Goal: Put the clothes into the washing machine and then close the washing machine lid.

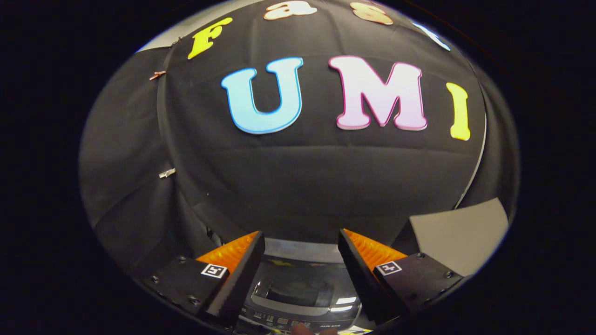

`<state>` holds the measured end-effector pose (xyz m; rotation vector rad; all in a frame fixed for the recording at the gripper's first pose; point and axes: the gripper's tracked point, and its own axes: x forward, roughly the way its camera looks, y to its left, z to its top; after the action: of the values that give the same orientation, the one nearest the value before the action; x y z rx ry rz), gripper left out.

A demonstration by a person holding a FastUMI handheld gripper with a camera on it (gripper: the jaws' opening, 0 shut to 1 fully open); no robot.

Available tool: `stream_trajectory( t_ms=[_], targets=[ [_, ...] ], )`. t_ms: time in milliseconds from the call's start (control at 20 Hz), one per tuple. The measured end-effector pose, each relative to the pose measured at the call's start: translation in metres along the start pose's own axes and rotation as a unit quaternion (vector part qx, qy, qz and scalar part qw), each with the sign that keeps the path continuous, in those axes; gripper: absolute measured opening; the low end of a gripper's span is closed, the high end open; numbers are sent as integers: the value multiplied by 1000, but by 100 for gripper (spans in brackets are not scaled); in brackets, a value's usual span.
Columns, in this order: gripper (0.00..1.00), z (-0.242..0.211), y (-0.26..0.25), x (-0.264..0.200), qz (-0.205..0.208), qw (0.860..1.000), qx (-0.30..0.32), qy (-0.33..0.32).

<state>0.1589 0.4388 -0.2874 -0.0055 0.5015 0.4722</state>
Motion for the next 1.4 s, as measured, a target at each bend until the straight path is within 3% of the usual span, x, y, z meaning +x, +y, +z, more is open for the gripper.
stream_trajectory(
  t_ms=[400,700,900,1400],
  targets=[
    [99,111,-42,-90,-37,992,-20,-120],
    [99,156,-84,-152,-72,984,-35,-162],
    [99,168,-119,-189,-104,979,-45,-171],
    [100,176,-189,-273,-170,967,0,-191]
  ],
)
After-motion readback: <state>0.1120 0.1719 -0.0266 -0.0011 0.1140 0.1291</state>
